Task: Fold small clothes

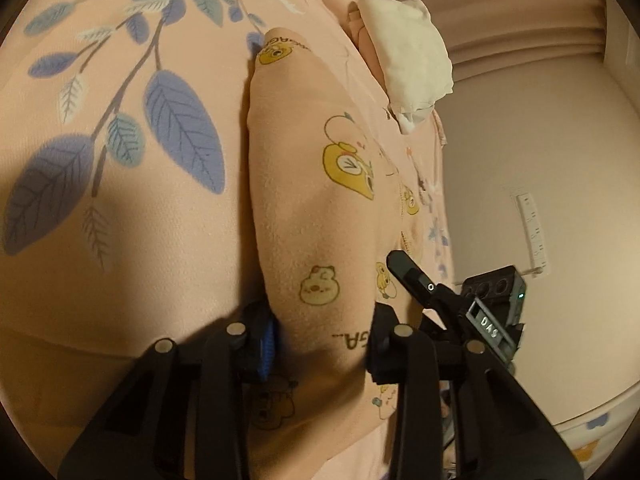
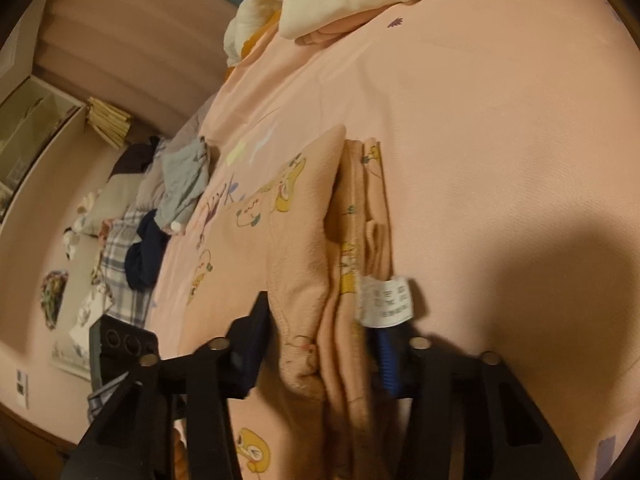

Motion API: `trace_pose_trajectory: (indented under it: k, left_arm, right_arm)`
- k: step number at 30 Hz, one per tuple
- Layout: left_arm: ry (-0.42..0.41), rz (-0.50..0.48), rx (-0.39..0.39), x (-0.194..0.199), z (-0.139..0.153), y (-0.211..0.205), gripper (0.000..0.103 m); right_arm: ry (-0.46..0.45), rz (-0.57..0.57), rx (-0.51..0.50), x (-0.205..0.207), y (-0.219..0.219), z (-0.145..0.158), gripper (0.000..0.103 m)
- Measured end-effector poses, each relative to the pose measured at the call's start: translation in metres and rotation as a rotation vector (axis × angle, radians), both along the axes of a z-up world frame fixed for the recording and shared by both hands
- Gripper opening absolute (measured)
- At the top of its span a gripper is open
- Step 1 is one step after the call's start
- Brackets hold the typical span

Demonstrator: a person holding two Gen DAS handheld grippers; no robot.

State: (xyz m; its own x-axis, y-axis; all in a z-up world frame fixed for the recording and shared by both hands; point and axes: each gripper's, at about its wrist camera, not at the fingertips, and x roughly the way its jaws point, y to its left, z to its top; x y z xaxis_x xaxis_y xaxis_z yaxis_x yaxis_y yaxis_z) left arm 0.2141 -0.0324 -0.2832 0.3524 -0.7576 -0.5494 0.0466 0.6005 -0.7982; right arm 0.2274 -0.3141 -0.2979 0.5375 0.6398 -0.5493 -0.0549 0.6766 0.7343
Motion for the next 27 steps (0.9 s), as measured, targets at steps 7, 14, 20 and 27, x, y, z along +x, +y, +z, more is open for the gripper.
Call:
trace_pose_trajectory:
  k: [7, 14, 20, 27]
  left_arm:
    - [-0.04, 0.002, 0.068, -0.0006, 0.002, -0.0041, 0.033]
    - [-0.061, 0.004, 0.098, -0.0004, 0.0028, -0.0062, 0.032]
    - [-0.052, 0.003, 0.087, -0.0006, 0.0024, -0.0063, 0.032]
    - [-0.064, 0.003, 0.094, -0.0011, 0.0041, -0.0051, 0.032]
  right_arm:
    - [-0.013, -0.001, -0.026, -0.0009, 0.0028, 0.0014, 0.04]
    - [-0.013, -0.007, -0.027, -0.0002, 0.0035, 0.0006, 0.04]
    - [-0.014, -0.007, -0.029, 0.0, 0.0039, 0.0007, 0.04]
    - [-0.017, -0.009, -0.036, 0.0, 0.0042, 0.0023, 0.04]
